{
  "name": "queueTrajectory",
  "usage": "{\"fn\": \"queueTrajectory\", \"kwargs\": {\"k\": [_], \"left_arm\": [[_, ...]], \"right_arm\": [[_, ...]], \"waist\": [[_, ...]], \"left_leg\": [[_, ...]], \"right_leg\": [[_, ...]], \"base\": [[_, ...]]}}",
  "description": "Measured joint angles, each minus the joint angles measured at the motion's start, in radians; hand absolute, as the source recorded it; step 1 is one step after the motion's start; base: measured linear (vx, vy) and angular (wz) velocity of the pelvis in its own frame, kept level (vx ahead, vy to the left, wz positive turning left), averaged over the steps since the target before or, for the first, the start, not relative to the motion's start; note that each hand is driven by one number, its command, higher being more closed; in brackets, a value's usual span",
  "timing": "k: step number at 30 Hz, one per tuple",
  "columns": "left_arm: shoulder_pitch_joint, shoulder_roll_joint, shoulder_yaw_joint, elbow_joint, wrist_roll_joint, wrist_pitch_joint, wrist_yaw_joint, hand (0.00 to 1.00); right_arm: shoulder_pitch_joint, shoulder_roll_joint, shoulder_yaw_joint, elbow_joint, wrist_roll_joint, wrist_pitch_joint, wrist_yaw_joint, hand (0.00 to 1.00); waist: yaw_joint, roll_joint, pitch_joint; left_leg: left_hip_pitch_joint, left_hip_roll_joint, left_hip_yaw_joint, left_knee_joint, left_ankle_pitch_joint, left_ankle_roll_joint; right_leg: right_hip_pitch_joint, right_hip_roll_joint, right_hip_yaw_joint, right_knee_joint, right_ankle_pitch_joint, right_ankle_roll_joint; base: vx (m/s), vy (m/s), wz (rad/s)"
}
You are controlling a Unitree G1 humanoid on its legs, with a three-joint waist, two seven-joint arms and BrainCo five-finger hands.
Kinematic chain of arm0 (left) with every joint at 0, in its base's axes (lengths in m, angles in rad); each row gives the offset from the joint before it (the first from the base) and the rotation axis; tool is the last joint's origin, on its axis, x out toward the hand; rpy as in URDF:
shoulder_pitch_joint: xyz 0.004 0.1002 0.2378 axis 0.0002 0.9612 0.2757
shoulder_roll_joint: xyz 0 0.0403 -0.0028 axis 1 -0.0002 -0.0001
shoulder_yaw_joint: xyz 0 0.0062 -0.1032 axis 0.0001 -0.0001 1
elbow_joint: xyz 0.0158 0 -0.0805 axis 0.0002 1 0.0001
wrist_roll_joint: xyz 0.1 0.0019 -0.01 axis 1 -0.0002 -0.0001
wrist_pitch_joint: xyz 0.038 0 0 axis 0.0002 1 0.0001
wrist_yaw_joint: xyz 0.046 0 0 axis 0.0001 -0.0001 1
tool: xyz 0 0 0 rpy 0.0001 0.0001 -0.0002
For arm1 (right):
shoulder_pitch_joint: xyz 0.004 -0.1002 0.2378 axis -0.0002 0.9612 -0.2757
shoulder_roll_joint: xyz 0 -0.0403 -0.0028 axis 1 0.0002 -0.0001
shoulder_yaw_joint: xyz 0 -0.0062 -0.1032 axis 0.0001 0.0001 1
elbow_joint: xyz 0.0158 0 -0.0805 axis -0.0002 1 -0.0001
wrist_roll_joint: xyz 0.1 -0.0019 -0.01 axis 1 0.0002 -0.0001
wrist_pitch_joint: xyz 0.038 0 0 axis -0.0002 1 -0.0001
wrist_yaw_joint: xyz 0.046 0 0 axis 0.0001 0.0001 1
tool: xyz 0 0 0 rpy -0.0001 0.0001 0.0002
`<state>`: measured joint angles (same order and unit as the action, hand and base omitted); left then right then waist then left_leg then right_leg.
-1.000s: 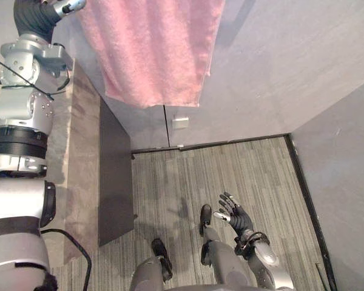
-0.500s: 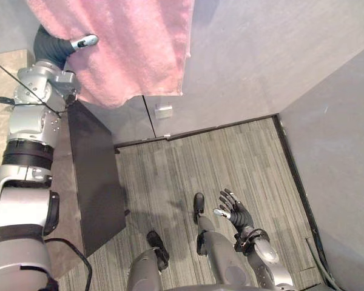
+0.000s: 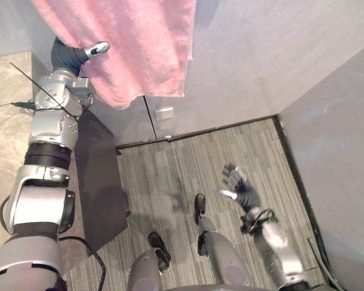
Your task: Organize washtable
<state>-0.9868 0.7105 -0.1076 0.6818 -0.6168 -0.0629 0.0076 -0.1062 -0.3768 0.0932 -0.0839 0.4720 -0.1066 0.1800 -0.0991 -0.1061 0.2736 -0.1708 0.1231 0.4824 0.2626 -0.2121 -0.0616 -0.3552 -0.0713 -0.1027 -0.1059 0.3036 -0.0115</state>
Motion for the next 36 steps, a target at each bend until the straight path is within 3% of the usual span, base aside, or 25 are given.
{"fn": "queueTrajectory", "kwargs": {"k": [2,4,10,13,15,18,20,27,28,36], "left_arm": [[-0.001,0.002,0.004,-0.002,-0.004,-0.011,0.003,1.00],[-0.001,0.002,0.005,-0.005,-0.028,-0.017,0.018,1.00],[-0.001,0.000,-0.020,-0.066,-0.120,-0.035,0.020,1.00],[-0.002,-0.004,-0.055,-0.078,-0.158,-0.044,0.020,1.00],[-0.015,-0.039,-0.067,-0.078,-0.179,-0.045,0.021,1.00],[-0.053,-0.088,-0.084,-0.083,-0.198,-0.058,0.025,1.00],[-0.083,-0.146,-0.088,-0.082,-0.198,-0.058,0.032,1.00],[-0.151,-0.215,-0.085,-0.061,-0.197,-0.076,0.042,1.00],[-0.159,-0.219,-0.084,-0.061,-0.197,-0.078,0.044,1.00],[-0.204,-0.251,-0.077,-0.021,-0.196,-0.078,0.060,1.00]], "right_arm": [[-0.228,-0.171,0.001,0.013,0.025,-0.003,-0.006,0.00],[-0.428,-0.255,0.072,0.077,0.067,-0.008,-0.024,0.00],[-0.939,-0.336,0.392,0.345,0.226,-0.003,-0.055,0.00],[-1.114,-0.295,0.428,0.527,0.266,0.000,-0.096,0.00],[-1.229,-0.203,0.427,0.702,0.285,0.003,-0.137,0.00],[-1.349,-0.065,0.398,0.903,0.285,0.007,-0.175,0.00],[-1.394,0.016,0.323,1.024,0.284,0.015,-0.205,0.00],[-1.497,0.089,0.175,1.166,0.244,0.065,-0.250,0.00],[-1.505,0.094,0.152,1.174,0.241,0.073,-0.258,1.00],[-1.522,0.097,0.077,1.211,0.240,0.075,-0.276,1.00]], "waist": [[0.003,0.000,0.000],[0.006,0.000,0.000],[0.066,0.018,0.011],[0.095,0.049,0.031],[0.117,0.057,0.035],[0.124,0.080,0.053],[0.127,0.083,0.059],[0.120,0.090,0.102],[0.118,0.091,0.103],[0.116,0.099,0.109]], "left_leg": [[0.004,0.000,0.000,0.000,0.000,0.000],[0.004,0.001,-0.001,0.002,0.000,0.000],[-0.009,0.019,-0.002,0.029,-0.004,-0.005],[-0.022,0.018,-0.018,0.036,-0.003,-0.004],[-0.038,0.017,-0.022,0.049,-0.003,-0.003],[-0.071,0.018,-0.043,0.064,0.002,0.006],[-0.085,0.014,-0.052,0.067,0.006,0.013],[-0.118,0.008,-0.078,0.089,0.004,0.028],[-0.128,0.008,-0.084,0.094,0.004,0.029],[-0.142,-0.001,-0.098,0.104,0.003,0.031]], "right_leg": [[0.004,0.000,0.000,0.000,0.000,0.000],[0.005,0.001,0.000,0.000,0.001,0.001],[0.004,0.012,-0.001,0.005,0.018,0.019],[0.001,0.009,-0.001,0.006,0.040,0.048],[-0.005,0.000,-0.002,0.006,0.042,0.048],[-0.025,0.000,-0.004,0.006,0.096,0.079],[-0.033,-0.005,-0.007,0.006,0.108,0.076],[-0.036,-0.022,-0.033,0.006,0.116,0.066],[-0.041,-0.022,-0.035,0.006,0.117,0.065],[-0.044,-0.032,-0.036,0.006,0.117,0.064]], "base": [[-0.01,0.053,0.00],[-0.01,0.049,0.00],[-0.01,0.049,0.00],[-0.04,0.090,0.12],[-0.05,0.101,0.12],[-0.06,0.101,0.14],[-0.06,0.103,0.17],[-0.05,0.070,0.14],[-0.02,0.045,0.08],[-0.01,0.067,0.05]]}}
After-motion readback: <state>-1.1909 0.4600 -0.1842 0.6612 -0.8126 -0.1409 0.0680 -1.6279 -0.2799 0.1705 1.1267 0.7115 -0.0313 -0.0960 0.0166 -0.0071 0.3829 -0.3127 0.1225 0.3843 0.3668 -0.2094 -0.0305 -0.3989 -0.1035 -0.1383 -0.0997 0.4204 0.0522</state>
